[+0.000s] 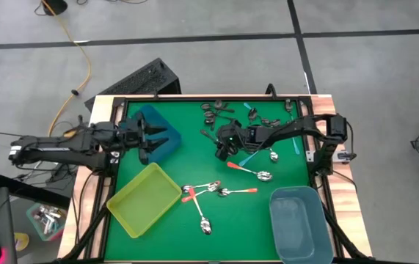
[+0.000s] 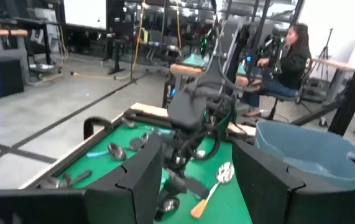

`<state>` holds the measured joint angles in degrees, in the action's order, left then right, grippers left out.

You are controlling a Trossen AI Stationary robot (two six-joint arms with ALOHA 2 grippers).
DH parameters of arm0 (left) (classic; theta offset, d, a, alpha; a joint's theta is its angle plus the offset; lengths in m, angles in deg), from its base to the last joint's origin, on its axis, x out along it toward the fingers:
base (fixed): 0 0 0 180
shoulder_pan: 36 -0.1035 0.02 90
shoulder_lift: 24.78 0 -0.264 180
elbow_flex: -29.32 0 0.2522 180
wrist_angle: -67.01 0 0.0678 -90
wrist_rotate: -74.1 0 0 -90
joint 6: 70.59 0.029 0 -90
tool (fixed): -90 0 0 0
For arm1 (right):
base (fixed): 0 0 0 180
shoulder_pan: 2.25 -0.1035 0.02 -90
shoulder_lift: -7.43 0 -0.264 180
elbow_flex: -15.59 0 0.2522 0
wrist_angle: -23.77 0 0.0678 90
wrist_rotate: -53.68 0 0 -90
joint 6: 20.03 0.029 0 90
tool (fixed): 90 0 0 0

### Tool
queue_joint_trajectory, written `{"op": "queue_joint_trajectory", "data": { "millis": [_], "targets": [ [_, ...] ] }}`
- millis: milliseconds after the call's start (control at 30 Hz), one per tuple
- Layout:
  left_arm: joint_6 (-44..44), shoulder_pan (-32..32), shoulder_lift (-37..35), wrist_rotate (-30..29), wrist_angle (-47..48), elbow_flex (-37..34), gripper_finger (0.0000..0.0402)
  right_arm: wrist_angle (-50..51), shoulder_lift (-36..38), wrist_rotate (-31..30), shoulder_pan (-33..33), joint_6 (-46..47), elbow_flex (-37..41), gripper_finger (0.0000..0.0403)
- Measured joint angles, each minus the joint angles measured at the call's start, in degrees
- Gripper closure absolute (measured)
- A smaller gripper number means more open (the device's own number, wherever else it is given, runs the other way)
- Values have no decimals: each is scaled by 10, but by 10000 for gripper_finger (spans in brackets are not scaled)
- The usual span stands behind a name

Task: Sort silverware by color (type)
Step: Put the black spoon into the dark blue bin

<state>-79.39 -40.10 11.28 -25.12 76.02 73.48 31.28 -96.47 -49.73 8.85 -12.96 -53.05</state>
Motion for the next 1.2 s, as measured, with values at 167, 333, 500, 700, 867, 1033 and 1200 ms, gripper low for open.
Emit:
{"op": "queue_joint_trajectory", "data": {
  "millis": [167,333,500,700,867,1033,1200],
  "targets": [
    [-16,0,0,0,-60,-38,223,4,-24,2,3,0,0,186],
    [-19,0,-1,-1,-87,-60,223,13,-24,1,7,0,1,186],
    [-37,0,-5,1,-123,-90,223,16,-24,22,22,0,1,192],
    [-42,0,-5,15,-131,-94,223,24,-38,50,23,1,1,210],
    [-42,0,-5,14,-129,-94,223,22,-49,58,21,15,0,223],
    [-44,0,-5,14,-130,-94,223,30,-48,57,23,44,0,273],
    [-45,0,-5,14,-139,-94,223,52,-45,57,30,96,-1,366]
  ]
}}
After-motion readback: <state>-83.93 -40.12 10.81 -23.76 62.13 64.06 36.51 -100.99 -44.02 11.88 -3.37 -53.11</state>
